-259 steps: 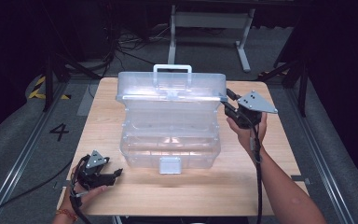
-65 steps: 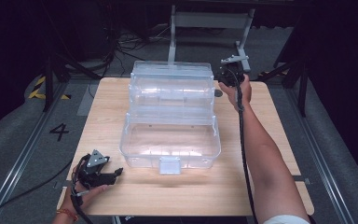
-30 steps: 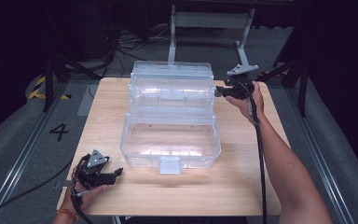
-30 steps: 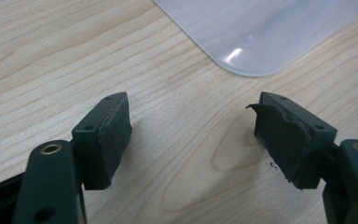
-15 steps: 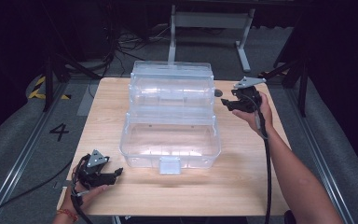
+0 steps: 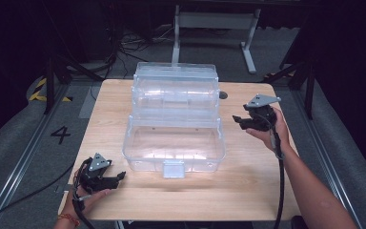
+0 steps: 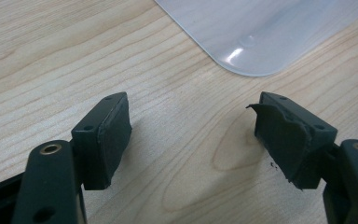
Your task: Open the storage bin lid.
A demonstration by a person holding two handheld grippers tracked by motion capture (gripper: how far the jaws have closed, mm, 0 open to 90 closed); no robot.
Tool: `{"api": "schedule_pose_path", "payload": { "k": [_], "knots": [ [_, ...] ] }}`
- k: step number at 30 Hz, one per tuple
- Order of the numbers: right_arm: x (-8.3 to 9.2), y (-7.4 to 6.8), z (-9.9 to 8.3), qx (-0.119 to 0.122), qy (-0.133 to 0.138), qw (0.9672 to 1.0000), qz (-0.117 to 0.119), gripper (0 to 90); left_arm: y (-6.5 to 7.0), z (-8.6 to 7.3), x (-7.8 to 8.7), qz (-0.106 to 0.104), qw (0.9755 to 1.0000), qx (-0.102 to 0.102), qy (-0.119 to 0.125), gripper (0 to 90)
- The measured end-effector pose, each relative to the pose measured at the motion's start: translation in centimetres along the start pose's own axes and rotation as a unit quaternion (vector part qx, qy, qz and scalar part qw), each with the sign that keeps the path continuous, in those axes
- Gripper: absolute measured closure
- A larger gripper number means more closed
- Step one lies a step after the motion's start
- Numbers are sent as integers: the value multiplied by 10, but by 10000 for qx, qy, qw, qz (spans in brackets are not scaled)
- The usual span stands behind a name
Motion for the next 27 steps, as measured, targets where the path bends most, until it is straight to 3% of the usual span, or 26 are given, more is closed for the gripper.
{"api": "schedule_pose_path", "payload": {
  "k": [6,11,27],
  "knots": [
    [7,-3,-19,-48,-87,9999,95,374,0,0,0,12,10000,-6,-7,274],
    [11,-11,-37,83,-131,9999,15,372,0,0,0,16,10000,-7,-7,273],
    [25,-29,-87,59,-318,9994,77,354,0,0,0,15,10000,-5,-8,273]
  ]
}}
Point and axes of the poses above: each handheld gripper's, and its own axes: x roughly backward along the jaws, z roughly out of its top, y roughly to its right, the point moved 1 cm from there along -x, roughly forward along the jaws, and after that the axes turned 1 degree about -y, right-handed, at the moved point
